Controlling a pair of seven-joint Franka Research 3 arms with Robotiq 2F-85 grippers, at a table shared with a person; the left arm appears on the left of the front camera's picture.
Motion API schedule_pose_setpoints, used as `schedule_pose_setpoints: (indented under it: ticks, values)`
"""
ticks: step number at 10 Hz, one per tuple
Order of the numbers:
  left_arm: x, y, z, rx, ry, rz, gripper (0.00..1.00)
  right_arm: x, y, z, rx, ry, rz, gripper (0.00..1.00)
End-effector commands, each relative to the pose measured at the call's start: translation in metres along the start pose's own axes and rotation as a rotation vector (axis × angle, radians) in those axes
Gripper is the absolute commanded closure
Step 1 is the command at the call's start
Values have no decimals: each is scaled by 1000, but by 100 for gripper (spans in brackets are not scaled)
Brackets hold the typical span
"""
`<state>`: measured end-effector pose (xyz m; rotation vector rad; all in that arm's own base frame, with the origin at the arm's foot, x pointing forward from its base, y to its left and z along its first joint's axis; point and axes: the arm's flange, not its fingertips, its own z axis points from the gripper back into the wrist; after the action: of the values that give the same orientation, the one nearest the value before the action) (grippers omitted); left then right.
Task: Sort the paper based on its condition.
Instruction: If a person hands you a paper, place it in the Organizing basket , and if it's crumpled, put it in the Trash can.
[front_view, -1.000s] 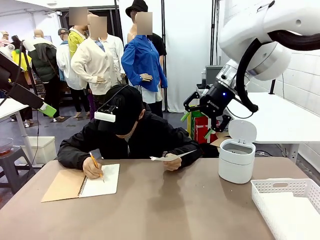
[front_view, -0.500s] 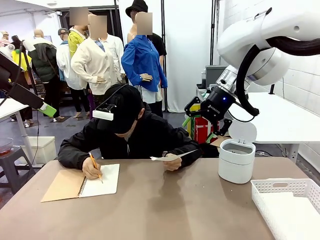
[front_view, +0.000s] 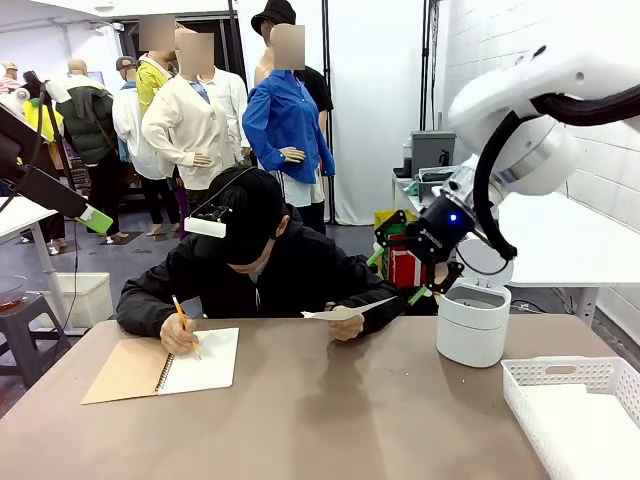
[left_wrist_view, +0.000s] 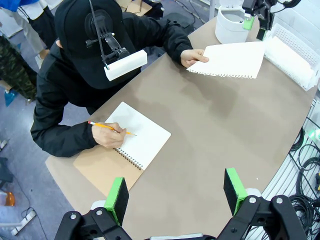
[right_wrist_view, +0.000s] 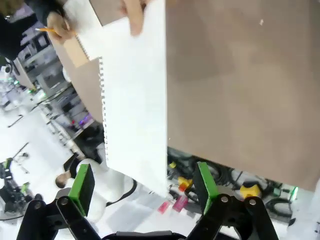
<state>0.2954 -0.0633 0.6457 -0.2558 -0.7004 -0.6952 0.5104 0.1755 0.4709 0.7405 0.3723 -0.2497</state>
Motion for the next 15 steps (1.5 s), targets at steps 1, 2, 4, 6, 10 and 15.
schedule_pose_setpoints:
  ticks: [1,2,4,6,10,15]
  values:
    - [0,1,1,-1,-4,5,0,12,-7,-6,64,59,-33,0]
    - [0,1,1,-1,-4,5,0,20,-15,-20,52,78,-56,0]
    - [0,1,1,-1,-4,5,0,23,-23,-38,88,116,-79,0]
    - [0,1,1,-1,-4,5,0,27,-26,-51,113,126,-84,0]
    - [0,1,1,-1,-4,5,0,34,-33,-71,133,152,-92,0]
    - [0,1,1,-1,-4,5,0,35,-38,-76,166,175,-41,84]
